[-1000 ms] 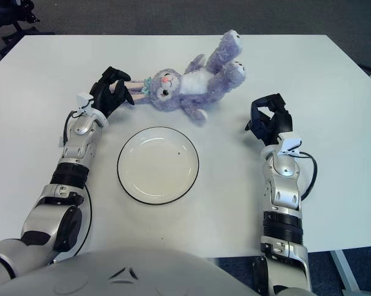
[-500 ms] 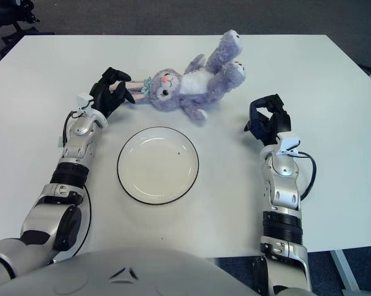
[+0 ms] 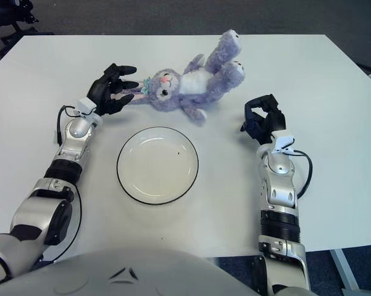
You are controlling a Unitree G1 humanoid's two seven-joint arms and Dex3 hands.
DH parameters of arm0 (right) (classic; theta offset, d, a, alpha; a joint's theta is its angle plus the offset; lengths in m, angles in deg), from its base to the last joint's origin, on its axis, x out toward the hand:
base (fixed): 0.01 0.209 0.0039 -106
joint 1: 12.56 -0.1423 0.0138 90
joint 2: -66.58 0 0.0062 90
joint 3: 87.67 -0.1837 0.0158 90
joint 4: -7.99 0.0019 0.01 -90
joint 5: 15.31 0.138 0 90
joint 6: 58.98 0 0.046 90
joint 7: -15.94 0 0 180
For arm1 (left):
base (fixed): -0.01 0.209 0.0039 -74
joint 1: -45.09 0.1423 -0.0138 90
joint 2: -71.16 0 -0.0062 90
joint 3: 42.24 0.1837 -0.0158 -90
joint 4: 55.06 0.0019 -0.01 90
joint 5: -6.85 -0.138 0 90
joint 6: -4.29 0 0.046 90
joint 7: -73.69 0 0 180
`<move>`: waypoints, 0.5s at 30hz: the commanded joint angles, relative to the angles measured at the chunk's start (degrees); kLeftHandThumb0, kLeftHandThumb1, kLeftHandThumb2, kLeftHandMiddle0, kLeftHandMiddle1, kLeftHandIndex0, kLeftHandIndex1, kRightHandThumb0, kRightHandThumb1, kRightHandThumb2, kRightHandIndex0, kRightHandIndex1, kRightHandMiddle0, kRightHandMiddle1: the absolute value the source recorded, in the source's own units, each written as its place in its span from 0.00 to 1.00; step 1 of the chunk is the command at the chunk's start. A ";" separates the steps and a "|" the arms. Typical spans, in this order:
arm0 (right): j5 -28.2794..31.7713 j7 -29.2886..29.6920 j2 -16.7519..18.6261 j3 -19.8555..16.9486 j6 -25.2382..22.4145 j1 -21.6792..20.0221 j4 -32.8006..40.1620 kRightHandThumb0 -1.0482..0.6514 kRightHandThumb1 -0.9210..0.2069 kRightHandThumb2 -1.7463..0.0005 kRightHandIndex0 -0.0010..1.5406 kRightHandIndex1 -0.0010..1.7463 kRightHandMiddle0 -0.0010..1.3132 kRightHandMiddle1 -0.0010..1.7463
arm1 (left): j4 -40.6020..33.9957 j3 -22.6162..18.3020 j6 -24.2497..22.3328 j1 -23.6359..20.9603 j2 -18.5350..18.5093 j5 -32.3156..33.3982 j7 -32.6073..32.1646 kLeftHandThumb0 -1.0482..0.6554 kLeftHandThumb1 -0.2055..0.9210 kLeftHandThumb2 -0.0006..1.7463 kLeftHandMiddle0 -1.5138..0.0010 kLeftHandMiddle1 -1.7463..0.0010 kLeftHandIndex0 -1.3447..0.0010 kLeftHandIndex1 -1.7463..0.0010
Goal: Put the doll into the plate.
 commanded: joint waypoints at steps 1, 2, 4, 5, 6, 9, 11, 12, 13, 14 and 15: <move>-0.07 0.14 0.21 0.22 -0.53 -1.12 -0.05 0.41 0.05 0.68 0.58 0.98 0.20 0.99 | 3.57 0.49 4.80 -4.81 -1.27 -0.59 1.02 0.31 1.00 0.04 0.72 1.00 0.74 0.76; -0.07 0.15 0.22 0.24 -0.56 -1.13 -0.04 0.41 0.05 0.68 0.58 0.98 0.20 0.99 | 4.32 0.50 5.43 -5.16 -1.32 -0.55 1.04 0.31 1.00 0.04 0.72 1.00 0.74 0.77; -0.07 0.18 0.22 0.26 -0.58 -1.14 -0.04 0.41 0.05 0.68 0.58 0.98 0.20 0.99 | 5.58 0.53 6.47 -5.64 -1.38 -0.49 1.02 0.31 1.00 0.04 0.73 1.00 0.75 0.77; -0.07 0.18 0.21 0.27 -0.59 -1.14 -0.04 0.41 0.05 0.68 0.58 0.98 0.20 0.99 | 6.06 0.55 6.85 -5.84 -1.40 -0.48 1.00 0.31 1.00 0.04 0.73 1.00 0.75 0.77; -0.06 0.19 0.21 0.27 -0.59 -1.15 -0.05 0.41 0.05 0.68 0.58 0.98 0.20 0.99 | 6.53 0.57 7.22 -6.02 -1.42 -0.46 0.97 0.31 1.00 0.04 0.73 1.00 0.75 0.77; -0.02 0.11 0.16 0.42 -1.21 -1.46 -0.12 0.41 0.05 0.68 0.58 0.98 0.20 0.98 | 7.39 1.68 8.04 -9.87 -2.31 -3.71 -0.75 0.31 1.00 0.05 0.74 1.00 0.76 0.78; 0.02 0.01 0.13 0.53 -1.56 -1.67 -0.23 0.41 0.05 0.68 0.57 0.98 0.21 0.98 | 6.47 2.72 7.18 -12.29 -3.13 -6.32 -1.57 0.28 1.00 0.07 0.75 1.00 0.78 0.79; 0.03 -0.03 0.13 0.54 -1.61 -1.71 -0.26 0.41 0.05 0.68 0.57 0.98 0.21 0.98 | 6.05 3.02 6.71 -12.72 -3.39 -7.04 -1.71 0.28 1.00 0.08 0.76 1.00 0.78 0.80; 0.08 -0.10 0.10 0.55 -1.66 -1.77 -0.33 0.41 0.05 0.68 0.57 0.98 0.21 0.98 | 5.59 3.46 6.09 -13.21 -3.81 -8.19 -1.90 0.27 1.00 0.09 0.76 1.00 0.78 0.80; 0.13 -0.18 0.05 0.55 -1.69 -1.85 -0.43 0.41 0.05 0.68 0.57 0.98 0.21 0.98 | 5.13 3.91 5.45 -13.70 -4.22 -9.38 -2.08 0.26 1.00 0.09 0.77 1.00 0.79 0.81; 0.17 -0.23 0.02 0.55 -1.71 -1.90 -0.49 0.41 0.05 0.68 0.57 0.98 0.21 0.98 | 4.86 4.20 5.07 -14.01 -4.47 -10.19 -2.29 0.25 1.00 0.10 0.77 1.00 0.79 0.81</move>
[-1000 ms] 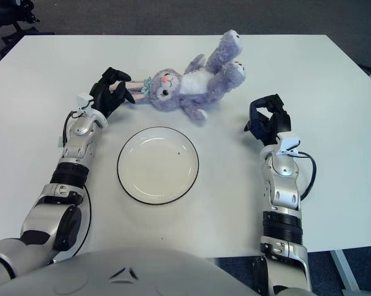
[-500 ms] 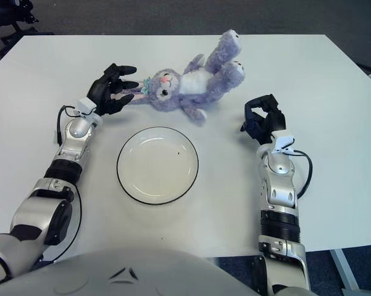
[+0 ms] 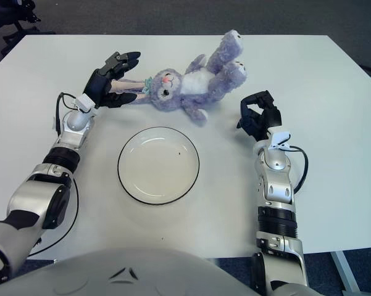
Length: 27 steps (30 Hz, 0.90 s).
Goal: Put the doll into the plate.
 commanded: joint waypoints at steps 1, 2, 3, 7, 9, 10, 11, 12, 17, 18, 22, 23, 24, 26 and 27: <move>0.15 -0.18 -0.09 -0.09 -0.59 -1.02 -0.45 0.41 0.05 0.68 0.57 0.98 0.21 0.98 | -1.82 1.39 -1.31 -3.60 -1.78 -3.21 -1.39 0.25 1.00 0.10 0.77 1.00 0.79 0.81; 0.16 -0.18 -0.10 -0.08 -0.59 -1.03 -0.46 0.41 0.05 0.68 0.57 0.98 0.21 0.98 | -1.90 1.49 -1.44 -3.65 -1.83 -3.46 -1.58 0.24 1.00 0.10 0.78 1.00 0.79 0.81; 0.19 -0.29 -0.16 -0.07 -0.58 -1.12 -0.61 0.41 0.05 0.68 0.57 0.98 0.21 0.98 | -2.33 2.34 -1.82 -4.32 -2.44 -5.90 -2.89 0.24 1.00 0.10 0.78 1.00 0.79 0.82; 0.25 -0.54 -0.31 -0.04 -0.53 -1.34 -0.96 0.41 0.05 0.68 0.57 0.98 0.21 0.98 | -2.90 4.67 -2.83 -6.07 -3.54 -11.97 -7.14 0.22 1.00 0.09 0.79 1.00 0.80 0.83; 0.26 -0.62 -0.35 -0.04 -0.50 -1.40 -1.06 0.41 0.05 0.68 0.57 0.98 0.21 0.98 | -2.84 5.48 -3.20 -6.60 -3.67 -13.73 -8.87 0.22 1.00 0.08 0.79 1.00 0.80 0.86; 0.28 -0.69 -0.38 -0.04 -0.46 -1.46 -1.18 0.41 0.05 0.68 0.57 0.98 0.21 0.98 | -3.03 6.25 -3.90 -7.13 -3.75 -15.35 -9.96 0.21 1.00 0.08 0.79 1.00 0.80 0.87; 0.32 -0.78 -0.42 -0.04 -0.41 -1.52 -1.30 0.41 0.05 0.68 0.57 0.98 0.21 0.98 | -3.66 7.13 -5.14 -7.65 -3.81 -16.83 -10.42 0.20 1.00 0.07 0.80 1.00 0.80 0.88; 0.34 -0.84 -0.45 -0.05 -0.37 -1.56 -1.39 0.41 0.05 0.68 0.57 0.98 0.21 0.98 | -4.11 7.80 -6.04 -8.03 -3.86 -17.90 -10.82 0.20 1.00 0.06 0.80 1.00 0.79 0.90; 0.52 -1.25 -0.52 -0.11 -0.07 -1.68 -1.86 0.41 0.06 0.68 0.57 0.98 0.22 0.98 | -7.77 10.47 -11.49 -8.98 -4.18 -20.82 -9.26 0.18 1.00 0.05 0.83 1.00 0.77 0.92; 0.55 -1.33 -0.53 -0.14 -0.01 -1.71 -1.94 0.41 0.06 0.68 0.57 0.98 0.22 0.97 | -8.39 10.86 -12.32 -9.08 -4.24 -21.16 -8.90 0.18 1.00 0.05 0.84 1.00 0.77 0.93; 0.75 -1.64 -0.53 -0.22 0.23 -1.83 -2.21 0.41 0.06 0.68 0.57 0.97 0.22 0.97 | -9.77 12.70 -14.85 -9.89 -4.17 -22.70 -7.93 0.18 1.00 0.04 0.88 1.00 0.76 0.94; 0.95 -1.88 -0.46 -0.28 0.37 -1.86 -2.31 0.41 0.06 0.68 0.57 0.97 0.22 0.97 | -8.93 15.12 -16.21 -11.29 -4.06 -26.44 -9.75 0.18 1.00 0.04 0.88 1.00 0.76 0.94; 1.07 -2.03 -0.38 -0.31 0.45 -1.86 -2.33 0.41 0.06 0.68 0.57 0.97 0.23 0.97 | -8.28 16.85 -17.13 -12.26 -4.02 -29.12 -11.18 0.17 1.00 0.05 0.88 1.00 0.77 0.94; 1.22 -2.25 -0.29 -0.37 0.58 -1.89 -2.40 0.41 0.06 0.68 0.57 0.97 0.23 0.97 | -6.95 19.22 -18.34 -13.75 -3.82 -32.54 -13.28 0.17 1.00 0.06 0.88 1.00 0.76 0.95; 1.22 -2.30 -0.26 -0.38 0.61 -1.91 -2.41 0.41 0.06 0.68 0.57 0.97 0.23 0.97 | -6.32 19.83 -18.68 -14.20 -3.65 -33.12 -13.78 0.16 1.00 0.06 0.88 1.00 0.76 0.95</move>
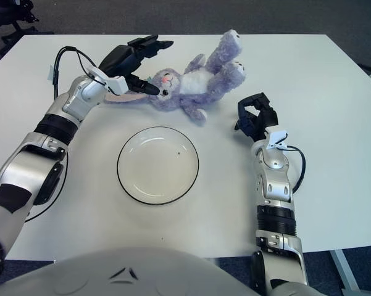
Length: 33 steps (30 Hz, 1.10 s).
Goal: Put the doll into the plate.
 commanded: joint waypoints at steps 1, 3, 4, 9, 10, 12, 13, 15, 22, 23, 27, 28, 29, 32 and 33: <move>0.78 -0.52 -0.10 -0.25 0.72 -1.10 -0.45 0.41 0.06 0.68 0.57 0.97 0.23 0.97 | 1.92 3.50 -1.65 -3.72 0.14 -4.30 -2.97 0.16 1.00 0.07 0.88 1.00 0.76 0.95; 0.76 -0.62 -0.05 -0.28 0.73 -1.13 -0.45 0.41 0.06 0.68 0.57 0.97 0.23 0.97 | 2.90 4.50 -2.20 -4.35 0.32 -5.17 -3.68 0.16 1.00 0.07 0.89 1.00 0.76 0.95; 0.74 -0.64 -0.02 -0.29 0.72 -1.14 -0.44 0.41 0.06 0.68 0.57 0.97 0.23 0.97 | 3.21 4.82 -2.31 -4.54 0.33 -5.36 -3.98 0.16 1.00 0.07 0.89 1.00 0.76 0.95; 0.77 -0.80 0.00 -0.31 0.69 -1.11 -0.37 0.41 0.06 0.68 0.57 0.96 0.23 0.97 | 4.17 6.85 -3.35 -5.54 0.13 -6.41 -3.92 0.16 1.00 0.07 0.91 1.00 0.77 0.96; 0.77 -0.82 0.00 -0.31 0.69 -1.11 -0.35 0.41 0.06 0.68 0.57 0.96 0.23 0.97 | 4.25 7.12 -3.49 -5.66 0.09 -6.50 -3.88 0.16 1.00 0.07 0.91 1.00 0.77 0.96; 0.83 -0.88 -0.01 -0.34 0.67 -1.14 -0.38 0.41 0.06 0.69 0.57 0.96 0.23 0.96 | 4.34 7.57 -3.67 -5.86 0.00 -6.51 -3.54 0.15 1.00 0.07 0.92 1.00 0.78 0.97; 0.84 -0.90 -0.01 -0.36 0.67 -1.15 -0.40 0.41 0.06 0.69 0.57 0.96 0.23 0.96 | 4.38 7.75 -3.73 -5.93 -0.04 -6.48 -3.48 0.15 1.00 0.07 0.92 1.00 0.79 0.97; 0.90 -0.97 0.00 -0.39 0.62 -1.22 -0.44 0.41 0.06 0.69 0.57 0.96 0.23 0.96 | 4.52 8.23 -4.05 -6.26 -0.09 -6.22 -2.01 0.15 1.00 0.07 0.92 1.00 0.79 0.97; 0.99 -1.19 0.01 -0.47 0.60 -1.34 -0.55 0.41 0.06 0.69 0.57 0.96 0.23 0.96 | 4.93 8.99 -4.59 -6.79 0.12 -5.13 1.32 0.15 1.00 0.07 0.93 1.00 0.80 0.98; 1.01 -1.21 0.01 -0.47 0.60 -1.35 -0.56 0.41 0.06 0.69 0.57 0.96 0.23 0.96 | 5.01 9.03 -4.67 -6.83 0.21 -5.06 1.56 0.15 1.00 0.07 0.93 1.00 0.81 0.98; 1.14 -1.38 -0.06 -0.49 0.48 -1.35 -0.49 0.41 0.06 0.69 0.57 0.96 0.23 0.96 | 6.77 9.61 -5.68 -7.21 1.38 -5.22 1.77 0.14 1.00 0.08 0.93 1.00 0.81 0.98; 1.18 -1.42 -0.08 -0.49 0.46 -1.35 -0.48 0.41 0.06 0.69 0.57 0.96 0.23 0.96 | 7.14 9.76 -5.91 -7.32 1.58 -5.23 1.88 0.14 1.00 0.08 0.93 1.00 0.81 0.98; 1.21 -1.45 -0.09 -0.49 0.45 -1.35 -0.48 0.41 0.06 0.69 0.57 0.96 0.23 0.96 | 7.42 9.87 -6.06 -7.42 1.71 -5.22 1.94 0.14 1.00 0.08 0.93 1.00 0.81 0.99; 1.35 -1.61 -0.15 -0.51 0.43 -1.37 -0.53 0.41 0.05 0.69 0.56 0.96 0.23 0.96 | 8.64 10.32 -6.61 -7.81 2.25 -5.24 2.24 0.14 1.00 0.08 0.93 1.00 0.81 0.99; 1.42 -1.67 -0.17 -0.51 0.43 -1.37 -0.56 0.41 0.05 0.69 0.56 0.96 0.23 0.96 | 9.09 10.48 -6.81 -7.94 2.45 -5.25 2.36 0.14 1.00 0.08 0.93 1.00 0.82 0.99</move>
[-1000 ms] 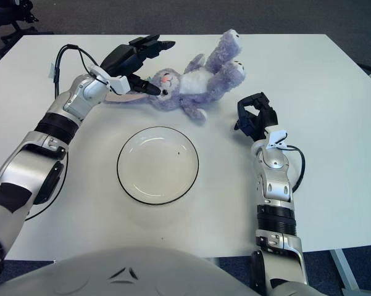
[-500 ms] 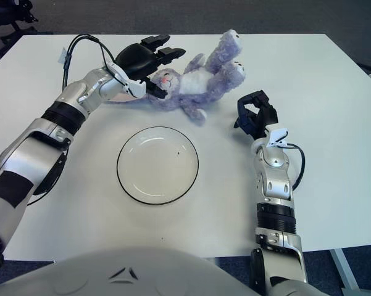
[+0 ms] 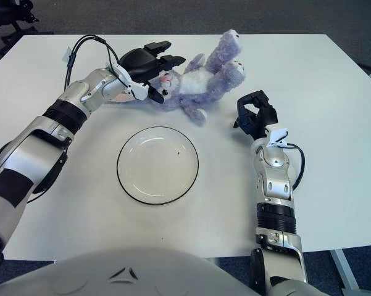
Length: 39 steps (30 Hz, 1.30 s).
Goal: Put the doll into the plate.
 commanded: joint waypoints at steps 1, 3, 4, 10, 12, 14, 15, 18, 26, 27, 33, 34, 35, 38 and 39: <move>0.62 -0.34 -0.27 -0.45 0.21 -0.51 -0.49 0.41 0.05 0.69 0.56 0.96 0.23 0.96 | 1.80 0.95 -0.87 -2.04 0.94 0.26 0.98 0.14 1.00 0.08 0.93 1.00 0.82 0.99; 0.76 -0.45 -0.31 -0.44 0.21 -0.51 -0.52 0.41 0.05 0.69 0.56 0.96 0.23 0.96 | 2.29 1.15 -1.04 -2.23 1.14 0.31 1.11 0.14 1.00 0.08 0.93 1.00 0.82 0.99; 0.80 -0.47 -0.32 -0.44 0.22 -0.51 -0.53 0.41 0.05 0.69 0.56 0.96 0.23 0.96 | 2.44 1.22 -1.06 -2.30 1.18 0.35 1.11 0.14 1.00 0.08 0.93 1.00 0.82 0.99; 1.40 -1.27 -0.43 -0.58 0.19 -0.57 -0.70 0.41 0.03 0.71 0.55 0.96 0.22 0.96 | 4.98 2.14 -2.63 -2.89 2.50 0.11 1.52 0.12 1.00 0.09 0.93 1.00 0.83 0.99; 1.45 -1.35 -0.42 -0.61 0.19 -0.57 -0.70 0.41 0.03 0.72 0.55 0.96 0.22 0.96 | 5.74 2.40 -2.91 -3.09 2.79 0.11 1.51 0.11 1.00 0.10 0.93 1.00 0.83 1.00; 1.49 -1.43 -0.41 -0.64 0.20 -0.57 -0.70 0.41 0.03 0.72 0.55 0.96 0.22 0.96 | 6.61 2.67 -3.25 -3.30 3.14 0.08 1.51 0.11 1.00 0.10 0.93 1.00 0.83 1.00; 1.50 -1.47 -0.41 -0.65 0.21 -0.58 -0.71 0.41 0.03 0.72 0.55 0.96 0.22 0.96 | 6.91 2.77 -3.34 -3.38 3.25 0.08 1.48 0.11 1.00 0.10 0.93 1.00 0.84 1.00; 1.52 -1.58 -0.39 -0.71 0.28 -0.60 -0.82 0.41 0.02 0.72 0.54 0.96 0.22 0.96 | 8.13 2.94 -3.67 -3.64 3.80 0.33 1.51 0.10 1.00 0.11 0.93 1.00 0.84 1.00; 1.56 -1.74 -0.35 -0.78 0.32 -0.58 -0.82 0.41 0.02 0.72 0.54 0.96 0.22 0.97 | 11.00 2.30 -4.26 -3.80 5.37 2.25 2.11 0.09 1.00 0.12 0.92 1.00 0.84 1.00; 1.56 -1.75 -0.35 -0.77 0.30 -0.58 -0.80 0.41 0.02 0.72 0.54 0.96 0.22 0.97 | 11.31 2.30 -4.32 -3.83 5.54 2.51 2.06 0.08 1.00 0.13 0.92 1.00 0.84 1.00; 1.51 -1.75 -0.32 -0.75 0.27 -0.54 -0.69 0.41 0.02 0.72 0.54 0.96 0.22 0.97 | 13.24 2.38 -5.08 -3.75 7.10 3.28 0.63 0.07 1.00 0.15 0.91 0.99 0.85 1.00; 1.49 -1.74 -0.31 -0.74 0.26 -0.51 -0.65 0.41 0.02 0.72 0.54 0.96 0.21 0.97 | 13.61 2.41 -5.23 -3.67 7.47 3.34 0.13 0.07 1.00 0.15 0.91 0.99 0.84 1.00; 1.49 -1.74 -0.30 -0.74 0.26 -0.49 -0.63 0.41 0.02 0.72 0.54 0.96 0.21 0.97 | 13.91 2.47 -5.33 -3.63 7.73 3.41 -0.25 0.06 1.00 0.16 0.91 0.99 0.84 1.00; 1.47 -1.73 -0.26 -0.72 0.25 -0.46 -0.58 0.41 0.02 0.72 0.54 0.96 0.21 0.97 | 15.10 2.73 -5.48 -3.45 8.60 3.46 -1.91 0.05 1.00 0.17 0.90 0.99 0.84 1.00; 1.47 -1.72 -0.25 -0.72 0.24 -0.46 -0.56 0.41 0.02 0.72 0.54 0.96 0.21 0.97 | 15.33 2.80 -5.46 -3.48 8.69 3.48 -2.15 0.05 1.00 0.17 0.90 0.99 0.84 1.00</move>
